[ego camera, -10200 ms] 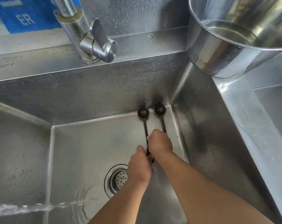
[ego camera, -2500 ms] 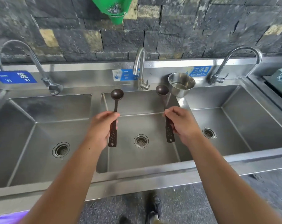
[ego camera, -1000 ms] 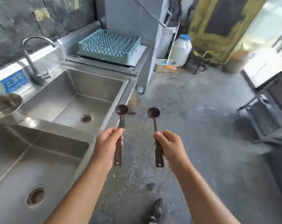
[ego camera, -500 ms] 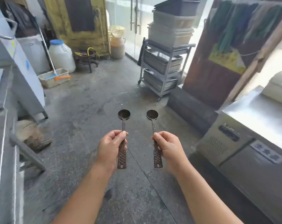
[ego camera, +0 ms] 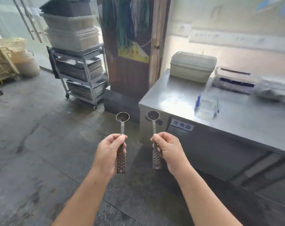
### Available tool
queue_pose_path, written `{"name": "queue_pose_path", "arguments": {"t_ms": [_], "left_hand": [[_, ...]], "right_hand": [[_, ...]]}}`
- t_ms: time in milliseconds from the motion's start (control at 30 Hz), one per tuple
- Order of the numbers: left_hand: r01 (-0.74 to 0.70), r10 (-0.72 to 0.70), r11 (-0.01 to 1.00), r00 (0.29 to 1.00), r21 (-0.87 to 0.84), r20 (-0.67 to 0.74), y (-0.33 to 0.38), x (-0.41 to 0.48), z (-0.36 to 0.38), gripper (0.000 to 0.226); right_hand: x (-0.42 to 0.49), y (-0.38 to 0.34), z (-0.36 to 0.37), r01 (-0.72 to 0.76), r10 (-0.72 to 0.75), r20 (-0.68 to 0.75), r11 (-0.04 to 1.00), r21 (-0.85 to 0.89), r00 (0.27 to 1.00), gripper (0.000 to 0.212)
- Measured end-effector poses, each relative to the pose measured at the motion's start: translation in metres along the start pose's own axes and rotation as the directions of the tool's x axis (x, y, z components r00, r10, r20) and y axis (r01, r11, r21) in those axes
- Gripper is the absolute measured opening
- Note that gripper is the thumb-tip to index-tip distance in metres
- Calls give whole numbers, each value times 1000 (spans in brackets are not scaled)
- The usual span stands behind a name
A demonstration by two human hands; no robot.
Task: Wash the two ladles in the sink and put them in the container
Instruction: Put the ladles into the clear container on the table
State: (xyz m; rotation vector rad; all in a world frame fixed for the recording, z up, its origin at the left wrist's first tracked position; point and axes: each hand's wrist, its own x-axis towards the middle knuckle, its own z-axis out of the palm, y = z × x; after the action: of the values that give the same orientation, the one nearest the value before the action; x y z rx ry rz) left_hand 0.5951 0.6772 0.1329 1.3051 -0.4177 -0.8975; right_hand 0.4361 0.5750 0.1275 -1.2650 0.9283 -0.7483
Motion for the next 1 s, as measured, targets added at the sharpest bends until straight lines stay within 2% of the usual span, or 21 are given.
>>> {"name": "queue_pose_path", "arguments": {"t_ms": [300, 533, 867, 1000], "left_hand": [[69, -97, 992, 953, 107, 286, -42, 82, 151, 8], [94, -160, 980, 894, 174, 419, -60, 184, 255, 8], [104, -247, 953, 811, 286, 531, -69, 305, 388, 14], [112, -281, 934, 820, 340, 499, -91, 348, 432, 8]], "right_hand": [[46, 2, -131, -26, 36, -294, 999, 38, 955, 22], [148, -13, -202, -38, 38, -427, 999, 7, 903, 23], [273, -32, -282, -82, 109, -525, 994, 74, 844, 20], [324, -24, -324, -108, 133, -516, 991, 79, 846, 22]]}}
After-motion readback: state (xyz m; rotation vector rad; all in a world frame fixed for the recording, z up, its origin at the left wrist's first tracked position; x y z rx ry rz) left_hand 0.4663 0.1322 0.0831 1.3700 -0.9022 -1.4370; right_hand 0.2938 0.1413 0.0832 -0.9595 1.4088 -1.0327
